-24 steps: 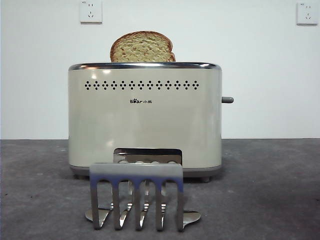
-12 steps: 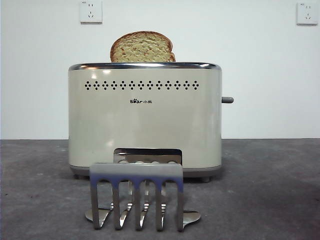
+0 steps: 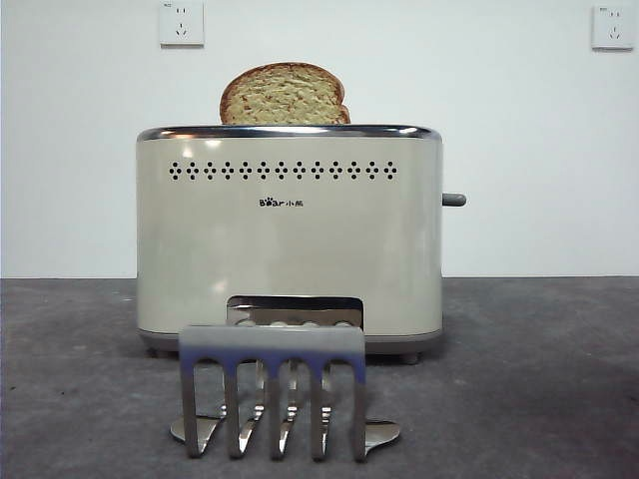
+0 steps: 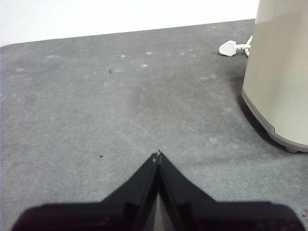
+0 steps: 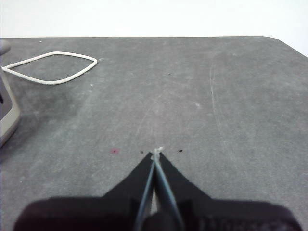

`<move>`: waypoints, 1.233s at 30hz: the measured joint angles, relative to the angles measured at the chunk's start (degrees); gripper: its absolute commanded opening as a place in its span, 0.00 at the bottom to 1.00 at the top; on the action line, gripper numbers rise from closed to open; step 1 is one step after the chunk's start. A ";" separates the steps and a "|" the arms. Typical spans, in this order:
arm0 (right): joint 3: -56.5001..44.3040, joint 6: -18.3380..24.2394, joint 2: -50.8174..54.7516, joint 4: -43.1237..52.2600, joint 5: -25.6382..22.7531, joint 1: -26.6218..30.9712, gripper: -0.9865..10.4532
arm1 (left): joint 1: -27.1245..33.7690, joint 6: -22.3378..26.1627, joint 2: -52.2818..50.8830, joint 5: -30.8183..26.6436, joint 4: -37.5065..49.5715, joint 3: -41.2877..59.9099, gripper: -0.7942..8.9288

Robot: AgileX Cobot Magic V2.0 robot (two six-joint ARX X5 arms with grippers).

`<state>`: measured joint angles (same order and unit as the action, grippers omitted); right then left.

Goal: Pick up a slice of bread from the rack,put the bread on the toaster,press the button

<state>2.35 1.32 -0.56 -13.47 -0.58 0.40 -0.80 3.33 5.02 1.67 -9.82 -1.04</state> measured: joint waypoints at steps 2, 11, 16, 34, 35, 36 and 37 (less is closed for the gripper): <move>0.00 0.00 0.00 0.00 0.00 0.00 0.09 | 0.00 0.00 0.00 0.00 0.00 0.00 0.08; 0.00 0.00 0.00 0.00 0.00 0.00 0.09 | 0.00 0.00 0.00 0.00 0.00 0.00 0.08; 0.00 0.00 0.00 0.00 0.02 -0.02 0.09 | 0.00 0.00 0.00 0.00 0.00 0.00 0.08; 0.00 0.02 0.00 0.00 -0.07 -1.18 0.09 | 0.00 0.00 0.00 0.00 0.00 0.00 0.08; 0.00 0.02 0.00 0.00 -0.07 -1.20 0.09 | 0.00 0.00 0.02 0.00 0.00 0.00 0.08; 0.00 0.02 0.00 0.00 -0.09 -1.20 0.09 | 0.00 0.00 0.02 0.00 0.00 0.00 0.08; 0.00 0.02 0.00 0.00 -0.09 -1.20 0.09 | 0.00 0.00 0.02 0.00 0.00 0.00 0.08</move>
<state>2.35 1.34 -0.56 -13.47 -0.67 -0.80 -0.80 3.33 5.04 1.67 -9.82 -1.04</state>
